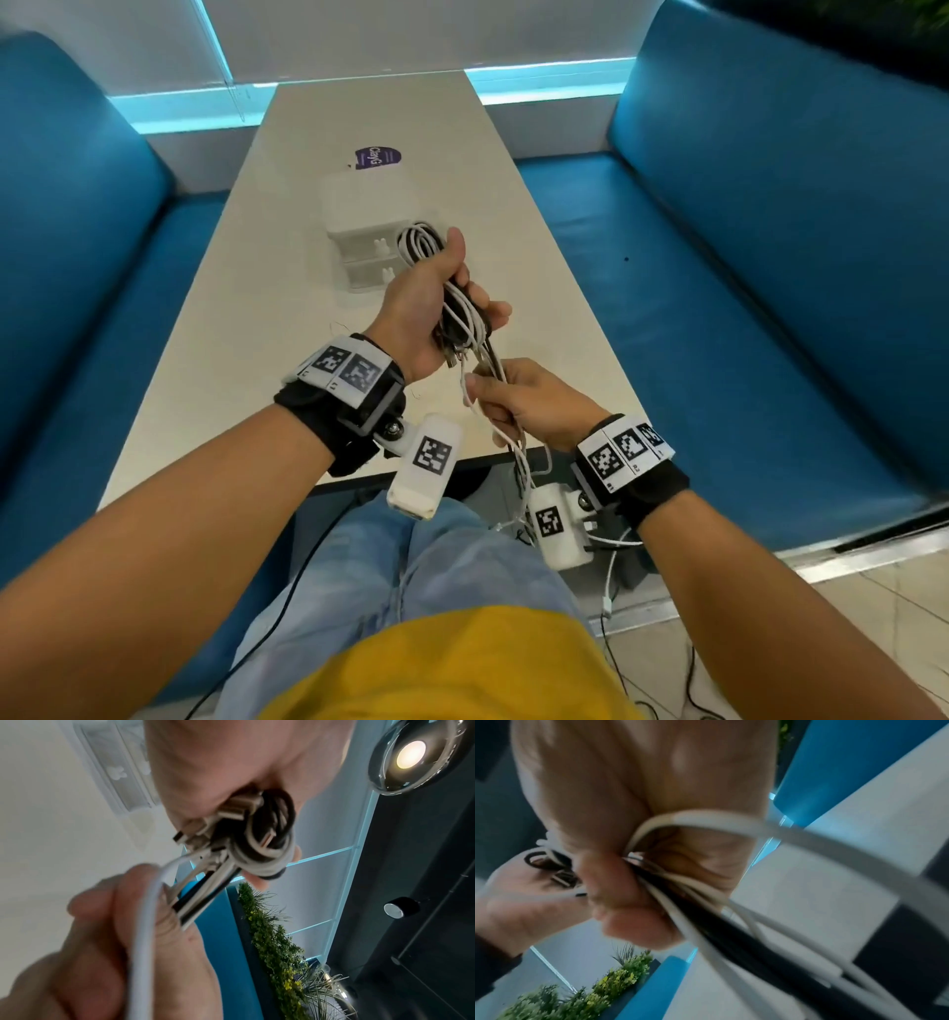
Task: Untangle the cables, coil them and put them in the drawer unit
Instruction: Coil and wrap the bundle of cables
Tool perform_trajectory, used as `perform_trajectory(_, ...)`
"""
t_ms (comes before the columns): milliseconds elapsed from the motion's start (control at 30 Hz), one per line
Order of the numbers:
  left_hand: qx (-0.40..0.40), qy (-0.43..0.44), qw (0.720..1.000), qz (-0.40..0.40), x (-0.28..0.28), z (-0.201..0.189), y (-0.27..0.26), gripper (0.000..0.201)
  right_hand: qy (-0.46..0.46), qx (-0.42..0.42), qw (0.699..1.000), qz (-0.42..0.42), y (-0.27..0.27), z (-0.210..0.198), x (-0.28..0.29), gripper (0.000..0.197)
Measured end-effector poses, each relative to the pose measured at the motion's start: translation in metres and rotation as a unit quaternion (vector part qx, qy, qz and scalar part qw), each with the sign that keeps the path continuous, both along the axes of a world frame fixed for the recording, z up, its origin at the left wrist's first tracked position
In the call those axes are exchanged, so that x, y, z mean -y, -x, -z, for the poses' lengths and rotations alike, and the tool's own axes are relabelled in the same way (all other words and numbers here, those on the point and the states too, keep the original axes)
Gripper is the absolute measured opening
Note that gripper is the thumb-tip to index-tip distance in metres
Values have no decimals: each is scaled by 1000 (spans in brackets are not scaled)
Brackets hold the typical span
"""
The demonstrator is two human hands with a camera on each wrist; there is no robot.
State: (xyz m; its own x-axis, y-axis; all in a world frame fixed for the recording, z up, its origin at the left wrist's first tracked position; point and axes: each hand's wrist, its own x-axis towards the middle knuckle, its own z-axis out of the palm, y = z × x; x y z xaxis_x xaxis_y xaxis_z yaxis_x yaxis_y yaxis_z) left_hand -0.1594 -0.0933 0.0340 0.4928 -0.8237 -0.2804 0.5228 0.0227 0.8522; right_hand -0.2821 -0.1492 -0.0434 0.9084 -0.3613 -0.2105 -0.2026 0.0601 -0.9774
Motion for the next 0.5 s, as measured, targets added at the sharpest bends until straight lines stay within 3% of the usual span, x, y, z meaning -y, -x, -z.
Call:
perform_trajectory(133,21,-21,1000,-7,2,2,-4,49,-118,40,992,-14,-4,-3,-2,29)
perform_trajectory(300,24,-39,999,14,0,-7,-9,48,99,3,995,-6,-18,-7,-5,7)
perform_trajectory(400,9,-45,997,56,-3,-17,-12,48,161,-21,986,-39,-18,-6,4,23)
perform_trajectory(500,-44,-34,997,46,-6,-18,-10,46,199,-62,977,-34,-18,-8,13,26)
